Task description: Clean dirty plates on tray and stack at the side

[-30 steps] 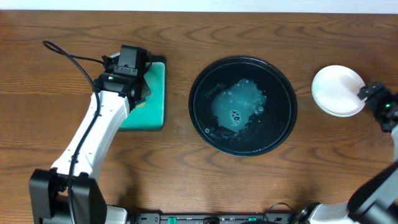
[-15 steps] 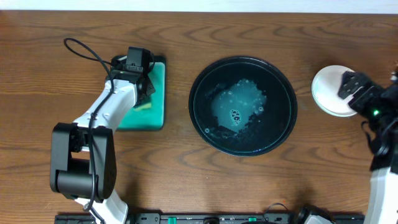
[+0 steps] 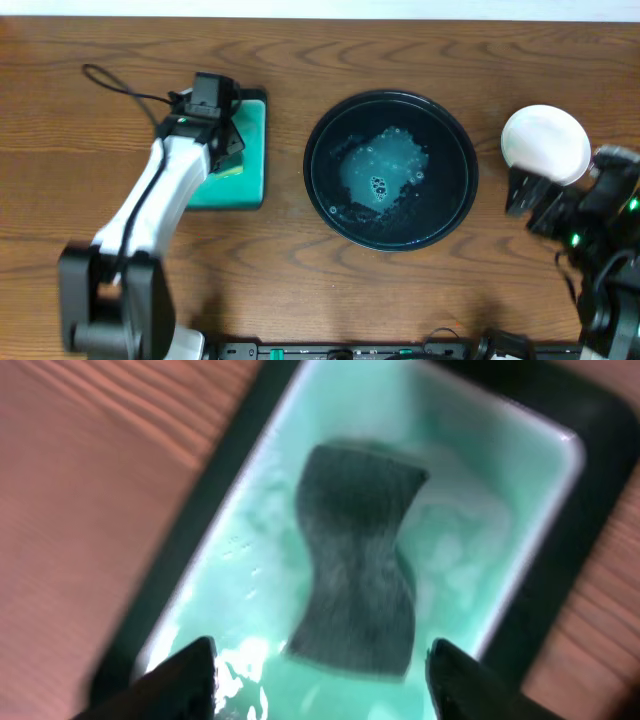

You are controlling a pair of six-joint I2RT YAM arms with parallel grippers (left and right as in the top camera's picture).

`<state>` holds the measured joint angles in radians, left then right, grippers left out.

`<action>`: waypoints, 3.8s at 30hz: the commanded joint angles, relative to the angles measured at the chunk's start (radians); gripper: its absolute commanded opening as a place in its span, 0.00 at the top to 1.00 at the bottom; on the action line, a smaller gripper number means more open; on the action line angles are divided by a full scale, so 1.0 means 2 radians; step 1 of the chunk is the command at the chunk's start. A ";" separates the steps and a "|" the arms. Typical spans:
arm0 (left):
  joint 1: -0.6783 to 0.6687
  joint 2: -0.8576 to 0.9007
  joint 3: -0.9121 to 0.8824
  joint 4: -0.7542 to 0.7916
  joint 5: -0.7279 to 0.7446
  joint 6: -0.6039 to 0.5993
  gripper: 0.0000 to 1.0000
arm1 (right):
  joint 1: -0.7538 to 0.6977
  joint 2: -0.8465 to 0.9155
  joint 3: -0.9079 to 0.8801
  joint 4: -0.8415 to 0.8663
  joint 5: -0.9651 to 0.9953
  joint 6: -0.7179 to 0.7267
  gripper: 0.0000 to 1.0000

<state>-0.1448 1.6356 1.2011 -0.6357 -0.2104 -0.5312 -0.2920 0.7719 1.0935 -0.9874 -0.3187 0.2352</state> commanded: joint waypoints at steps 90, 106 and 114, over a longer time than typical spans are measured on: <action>0.002 -0.096 0.008 -0.065 -0.003 -0.001 0.18 | 0.169 -0.383 -0.544 0.457 0.177 -0.060 0.01; 0.002 -0.096 0.008 -0.065 -0.003 -0.001 0.18 | 0.168 -0.383 -0.544 0.458 0.177 -0.060 0.01; 0.002 -0.096 0.008 -0.065 -0.003 -0.001 0.18 | 0.168 -0.383 -0.544 0.458 0.177 -0.060 0.01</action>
<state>-0.1448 1.4418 1.2026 -0.7609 -0.2115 -0.5270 0.0311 0.0120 0.0063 -0.0673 0.0410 0.1249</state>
